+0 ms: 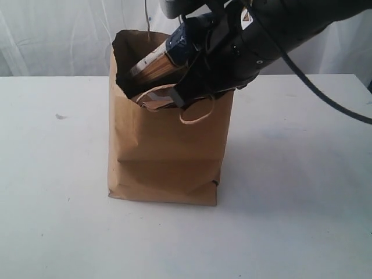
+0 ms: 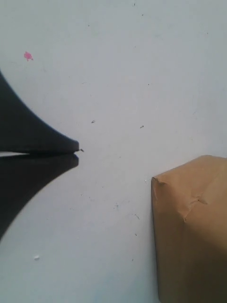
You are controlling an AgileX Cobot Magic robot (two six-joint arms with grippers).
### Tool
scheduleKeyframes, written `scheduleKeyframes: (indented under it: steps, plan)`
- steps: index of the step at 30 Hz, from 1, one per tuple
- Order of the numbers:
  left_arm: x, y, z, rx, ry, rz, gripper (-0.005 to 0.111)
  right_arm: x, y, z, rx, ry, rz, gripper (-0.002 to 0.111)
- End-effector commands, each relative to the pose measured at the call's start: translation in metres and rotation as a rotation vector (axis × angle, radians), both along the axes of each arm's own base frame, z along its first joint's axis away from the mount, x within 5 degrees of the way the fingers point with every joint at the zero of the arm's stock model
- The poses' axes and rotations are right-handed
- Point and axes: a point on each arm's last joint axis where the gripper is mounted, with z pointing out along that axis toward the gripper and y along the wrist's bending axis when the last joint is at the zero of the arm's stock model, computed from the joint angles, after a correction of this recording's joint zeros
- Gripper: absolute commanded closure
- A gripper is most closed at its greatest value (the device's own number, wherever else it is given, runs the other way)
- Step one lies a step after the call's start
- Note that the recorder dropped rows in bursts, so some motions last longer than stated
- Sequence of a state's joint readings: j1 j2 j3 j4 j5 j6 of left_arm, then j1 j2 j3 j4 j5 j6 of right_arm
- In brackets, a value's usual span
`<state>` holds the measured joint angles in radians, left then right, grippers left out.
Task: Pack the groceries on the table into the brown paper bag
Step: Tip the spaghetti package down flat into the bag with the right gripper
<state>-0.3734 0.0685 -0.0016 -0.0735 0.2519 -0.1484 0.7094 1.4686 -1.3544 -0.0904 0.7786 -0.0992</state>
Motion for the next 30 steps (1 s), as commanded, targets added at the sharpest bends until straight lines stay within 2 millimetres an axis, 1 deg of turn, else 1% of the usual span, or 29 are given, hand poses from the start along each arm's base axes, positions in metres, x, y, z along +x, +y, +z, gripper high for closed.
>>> scheduleKeyframes:
  steps: [1, 7, 10, 13, 17, 23, 26, 27, 28, 30]
  plan:
    - [0.000, 0.000, 0.000, -0.003, -0.003, 0.005, 0.107, -0.002, -0.004, 0.001, -0.014, -0.008, 0.004, 0.062]
    - [0.000, 0.000, 0.000, -0.003, -0.003, 0.005, 0.107, -0.005, -0.007, -0.001, -0.053, 0.031, 0.004, 0.060]
    - [0.000, 0.000, 0.000, -0.003, -0.003, 0.005, 0.107, -0.010, -0.012, 0.005, -0.060, 0.024, 0.013, 0.050]
    - [0.000, 0.000, 0.000, -0.003, -0.003, 0.005, 0.107, -0.012, -0.013, 0.011, -0.051, 0.009, 0.012, 0.045]
    - [0.000, 0.000, 0.000, -0.003, -0.003, 0.005, 0.107, -0.013, -0.015, 0.019, -0.053, 0.006, 0.009, 0.045]
    - [0.000, 0.000, 0.000, -0.003, -0.003, 0.005, 0.107, -0.016, -0.017, 0.017, -0.085, 0.037, 0.009, 0.044]
    - [0.000, 0.000, 0.000, -0.003, -0.003, 0.005, 0.107, -0.021, -0.022, 0.024, -0.073, 0.023, 0.008, 0.044]
    - [0.000, 0.000, 0.000, -0.003, -0.003, 0.005, 0.107, -0.021, -0.022, 0.025, -0.071, 0.022, 0.008, 0.042]
    - [0.000, 0.000, 0.000, -0.003, -0.003, 0.005, 0.107, -0.022, -0.022, 0.026, -0.065, 0.023, 0.006, 0.037]
    - [0.000, 0.000, 0.000, -0.003, -0.003, 0.005, 0.107, -0.022, -0.022, 0.028, -0.063, 0.030, 0.006, 0.033]
